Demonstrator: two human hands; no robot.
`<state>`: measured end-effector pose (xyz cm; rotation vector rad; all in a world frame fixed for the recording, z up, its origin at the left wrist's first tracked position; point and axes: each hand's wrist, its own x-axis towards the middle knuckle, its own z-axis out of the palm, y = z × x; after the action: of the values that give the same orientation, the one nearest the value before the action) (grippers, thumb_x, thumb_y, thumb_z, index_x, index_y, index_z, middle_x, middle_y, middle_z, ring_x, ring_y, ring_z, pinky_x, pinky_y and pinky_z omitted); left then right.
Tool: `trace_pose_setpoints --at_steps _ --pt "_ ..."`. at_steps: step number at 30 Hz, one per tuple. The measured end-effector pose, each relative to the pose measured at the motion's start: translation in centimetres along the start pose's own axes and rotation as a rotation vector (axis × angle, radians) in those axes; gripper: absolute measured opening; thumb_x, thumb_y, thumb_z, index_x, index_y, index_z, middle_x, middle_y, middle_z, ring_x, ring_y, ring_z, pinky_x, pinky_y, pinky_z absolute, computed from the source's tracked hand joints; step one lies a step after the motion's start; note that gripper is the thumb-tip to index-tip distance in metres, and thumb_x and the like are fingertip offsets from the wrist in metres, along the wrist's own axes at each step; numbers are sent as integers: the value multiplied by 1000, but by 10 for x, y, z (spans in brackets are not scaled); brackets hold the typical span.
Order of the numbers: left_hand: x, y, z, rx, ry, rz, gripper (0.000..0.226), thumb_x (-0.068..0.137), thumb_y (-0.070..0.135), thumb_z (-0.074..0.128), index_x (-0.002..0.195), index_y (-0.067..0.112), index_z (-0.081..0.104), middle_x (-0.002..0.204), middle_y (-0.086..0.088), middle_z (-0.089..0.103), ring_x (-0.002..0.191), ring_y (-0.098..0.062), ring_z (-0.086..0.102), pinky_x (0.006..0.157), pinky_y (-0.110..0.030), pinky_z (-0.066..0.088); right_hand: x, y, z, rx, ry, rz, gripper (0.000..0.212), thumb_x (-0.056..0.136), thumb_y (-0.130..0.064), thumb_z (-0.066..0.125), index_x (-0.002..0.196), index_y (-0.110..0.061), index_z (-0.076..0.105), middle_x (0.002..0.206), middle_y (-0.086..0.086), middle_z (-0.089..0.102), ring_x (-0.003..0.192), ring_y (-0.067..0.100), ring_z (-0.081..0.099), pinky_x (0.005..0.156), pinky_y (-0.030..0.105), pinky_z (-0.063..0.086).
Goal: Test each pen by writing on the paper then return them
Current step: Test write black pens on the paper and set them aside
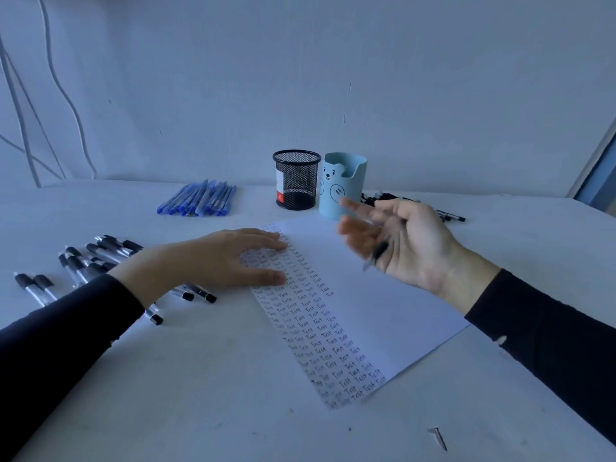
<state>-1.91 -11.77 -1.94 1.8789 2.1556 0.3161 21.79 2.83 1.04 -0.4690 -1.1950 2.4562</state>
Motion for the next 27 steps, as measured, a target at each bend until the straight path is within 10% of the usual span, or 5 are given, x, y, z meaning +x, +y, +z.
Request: trace_pose_setpoints --at_steps 5,9,12,27 --pt "2 -1 -2 0 10 -9 82 65 88 46 139 54 39 150 31 27 136 8 25 113 -22 13 2 7 -1 -264 0 54 53 102 -40 28 115 -4 65 58 11 56 41 17 53 42 23 45" --pt "0 0 -3 9 18 3 78 68 85 46 139 52 40 151 29 28 137 7 24 111 -20 11 1 16 2 -391 -65 -4 33 99 -20 43 118 -1 63 102 17 72 85 21 70 73 29 60" --pt "0 1 -2 24 22 21 73 70 83 46 136 53 42 150 27 30 133 8 24 112 -22 14 4 25 0 -725 57 -169 4 91 -11 63 88 -12 66 77 5 70 65 15 59 56 21 49" --pt "0 3 -3 2 12 29 70 71 77 49 136 53 43 151 27 30 128 10 25 110 -22 14 7 48 8 -1109 184 -314 39 89 -19 68 54 -12 51 64 21 62 44 11 51 44 19 38"
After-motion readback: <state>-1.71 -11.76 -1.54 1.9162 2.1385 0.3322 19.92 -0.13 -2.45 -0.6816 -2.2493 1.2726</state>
